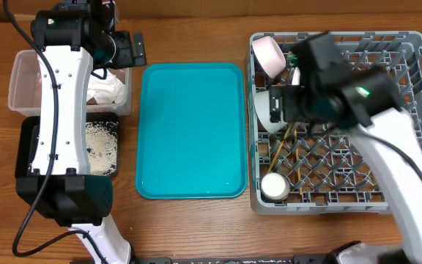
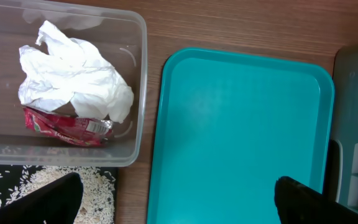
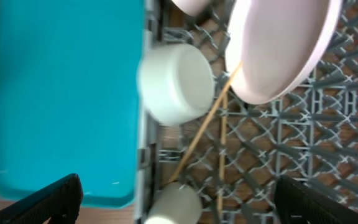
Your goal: Sort waste into correct bins and load items into the dishwasher
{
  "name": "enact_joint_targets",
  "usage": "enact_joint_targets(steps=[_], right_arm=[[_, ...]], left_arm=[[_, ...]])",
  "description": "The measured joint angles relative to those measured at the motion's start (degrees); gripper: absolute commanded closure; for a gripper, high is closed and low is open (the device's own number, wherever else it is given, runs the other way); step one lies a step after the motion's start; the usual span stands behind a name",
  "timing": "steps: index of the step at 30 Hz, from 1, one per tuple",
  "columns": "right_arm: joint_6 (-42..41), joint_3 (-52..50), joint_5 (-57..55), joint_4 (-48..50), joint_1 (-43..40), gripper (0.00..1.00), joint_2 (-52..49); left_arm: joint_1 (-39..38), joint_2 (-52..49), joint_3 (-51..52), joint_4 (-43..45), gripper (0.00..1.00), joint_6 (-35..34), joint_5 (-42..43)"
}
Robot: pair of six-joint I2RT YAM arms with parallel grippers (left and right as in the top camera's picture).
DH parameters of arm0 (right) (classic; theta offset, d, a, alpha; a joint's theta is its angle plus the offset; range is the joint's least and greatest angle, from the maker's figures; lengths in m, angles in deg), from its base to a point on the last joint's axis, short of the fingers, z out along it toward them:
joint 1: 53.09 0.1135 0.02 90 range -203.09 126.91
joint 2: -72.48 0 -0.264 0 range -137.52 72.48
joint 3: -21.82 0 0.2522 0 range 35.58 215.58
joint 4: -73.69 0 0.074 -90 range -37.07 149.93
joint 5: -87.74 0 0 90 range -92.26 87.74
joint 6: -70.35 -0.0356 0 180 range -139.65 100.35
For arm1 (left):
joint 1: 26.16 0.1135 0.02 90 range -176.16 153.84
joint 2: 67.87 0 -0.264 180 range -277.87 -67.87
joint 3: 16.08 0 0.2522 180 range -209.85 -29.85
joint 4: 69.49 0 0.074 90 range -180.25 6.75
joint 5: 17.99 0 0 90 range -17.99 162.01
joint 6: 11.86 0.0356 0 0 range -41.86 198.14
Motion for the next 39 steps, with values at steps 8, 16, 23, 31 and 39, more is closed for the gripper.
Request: enact_joint_targets(steps=[8,16,23,31,39], right_arm=[[-1.1,0.8,5.9,-3.5,0.0,0.0,8.0],[-1.2,0.8,2.2,-4.3,-0.6,0.0,9.0],[4.3,-1.9,1.7,9.3,-7.3,0.0,16.3],[9.7,-22.5,4.9,28.5,-17.4,0.0,34.1],[10.8,-54.0,8.7,52.5,-23.1,0.0,52.0]], left_arm=[[0.0,0.0,0.0,0.0,0.0,0.0,0.0],[0.0,0.0,0.0,0.0,0.0,0.0,0.0],[0.0,0.0,0.0,0.0,0.0,0.0,0.0],[0.0,0.0,0.0,0.0,0.0,0.0,0.2],[0.0,0.0,0.0,0.0,0.0,0.0,0.4]])
